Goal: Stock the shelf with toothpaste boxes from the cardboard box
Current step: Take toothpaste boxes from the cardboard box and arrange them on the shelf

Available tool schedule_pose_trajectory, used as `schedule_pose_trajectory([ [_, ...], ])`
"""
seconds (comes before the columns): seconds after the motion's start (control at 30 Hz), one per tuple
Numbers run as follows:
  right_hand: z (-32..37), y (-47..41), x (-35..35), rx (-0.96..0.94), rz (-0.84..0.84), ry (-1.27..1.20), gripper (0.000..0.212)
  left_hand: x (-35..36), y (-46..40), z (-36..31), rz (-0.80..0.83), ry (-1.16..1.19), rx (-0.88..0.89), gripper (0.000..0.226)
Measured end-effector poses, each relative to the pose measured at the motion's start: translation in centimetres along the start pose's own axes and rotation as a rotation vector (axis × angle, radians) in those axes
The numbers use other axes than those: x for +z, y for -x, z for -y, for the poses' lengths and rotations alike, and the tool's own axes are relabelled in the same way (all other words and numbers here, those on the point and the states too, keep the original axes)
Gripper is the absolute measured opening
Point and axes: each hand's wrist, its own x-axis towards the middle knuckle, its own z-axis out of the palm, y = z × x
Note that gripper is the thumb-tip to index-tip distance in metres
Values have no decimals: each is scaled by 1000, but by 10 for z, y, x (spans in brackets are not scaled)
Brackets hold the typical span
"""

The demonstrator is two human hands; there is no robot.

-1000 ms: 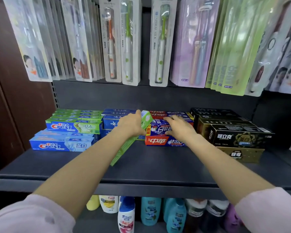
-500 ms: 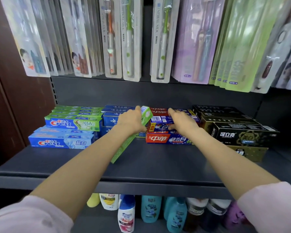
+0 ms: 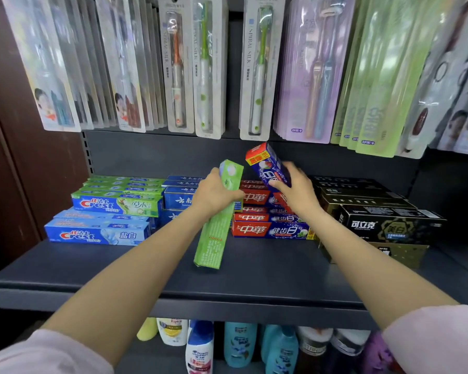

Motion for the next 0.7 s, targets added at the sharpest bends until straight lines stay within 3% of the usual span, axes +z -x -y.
schedule_pose_trajectory([
  [0.2, 7, 5, -3, 139, -38, -374, 40, 22, 1, -13, 183, 90, 13, 55],
  [0.3, 8, 5, 1, 285, -47, -565, 30, 32, -1, -21, 188, 106, 11, 53],
  [0.43, 3, 9, 7, 446, -26, -730, 38, 35, -6, -26, 149, 16, -9, 56],
  [0.5, -1, 13, 6, 450, -73, -583, 44, 33, -7, -30, 149, -75, -4, 61],
  [0.6, -8, 16, -1, 307, -146, -68, 75, 28, -5, -42, 125, -346, 20, 67],
  [0.7, -8, 18, -6, 31, -13, 414, 87, 27, -3, -53, 114, -528, 67, 64],
])
